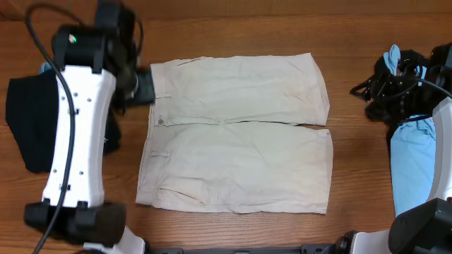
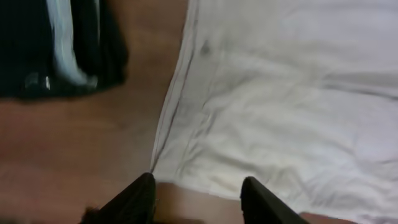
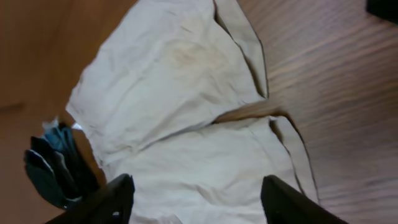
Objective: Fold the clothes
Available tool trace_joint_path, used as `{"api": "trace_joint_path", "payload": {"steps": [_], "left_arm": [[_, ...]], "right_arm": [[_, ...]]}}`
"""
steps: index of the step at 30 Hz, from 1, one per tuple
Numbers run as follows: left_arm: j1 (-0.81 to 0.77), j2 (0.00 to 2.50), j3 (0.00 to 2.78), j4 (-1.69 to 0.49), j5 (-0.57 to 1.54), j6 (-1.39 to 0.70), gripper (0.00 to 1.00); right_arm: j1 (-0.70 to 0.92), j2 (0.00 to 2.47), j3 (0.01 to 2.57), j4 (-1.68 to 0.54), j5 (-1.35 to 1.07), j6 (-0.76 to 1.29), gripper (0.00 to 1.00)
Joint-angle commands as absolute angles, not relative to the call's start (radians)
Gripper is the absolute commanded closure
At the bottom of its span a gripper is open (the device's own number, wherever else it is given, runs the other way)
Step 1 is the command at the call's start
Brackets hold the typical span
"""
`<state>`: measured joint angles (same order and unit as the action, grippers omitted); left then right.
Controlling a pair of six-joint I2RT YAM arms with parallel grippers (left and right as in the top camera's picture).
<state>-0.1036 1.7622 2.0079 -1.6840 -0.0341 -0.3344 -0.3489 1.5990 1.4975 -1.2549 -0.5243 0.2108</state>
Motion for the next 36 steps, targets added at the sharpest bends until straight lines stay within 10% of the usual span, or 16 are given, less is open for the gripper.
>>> {"api": "trace_joint_path", "payload": {"steps": [1,11,17,23,36], "left_arm": [[-0.108,1.702,1.725,-1.682,-0.072,-0.529,0.5],[-0.112,1.674,1.073,-1.417,0.2,-0.587,0.65],[-0.11,1.552,0.881,-1.284,0.202,-0.629,0.29],[-0.11,1.551,0.77,-1.179,0.18,-0.719,0.16],[-0.11,1.551,0.704,-0.994,0.108,-0.713,0.69]], "right_arm": [[-0.349,1.596,1.48,-1.264,-0.464,0.2,0.27],[-0.348,1.596,1.265,-1.213,-0.464,0.196,0.25],[-0.348,1.596,1.23,-1.19,-0.464,0.173,0.25],[-0.348,1.596,1.23,-1.18,-0.464,0.173,0.25],[-0.348,1.596,1.23,-1.179,-0.459,0.159,0.25]]}}
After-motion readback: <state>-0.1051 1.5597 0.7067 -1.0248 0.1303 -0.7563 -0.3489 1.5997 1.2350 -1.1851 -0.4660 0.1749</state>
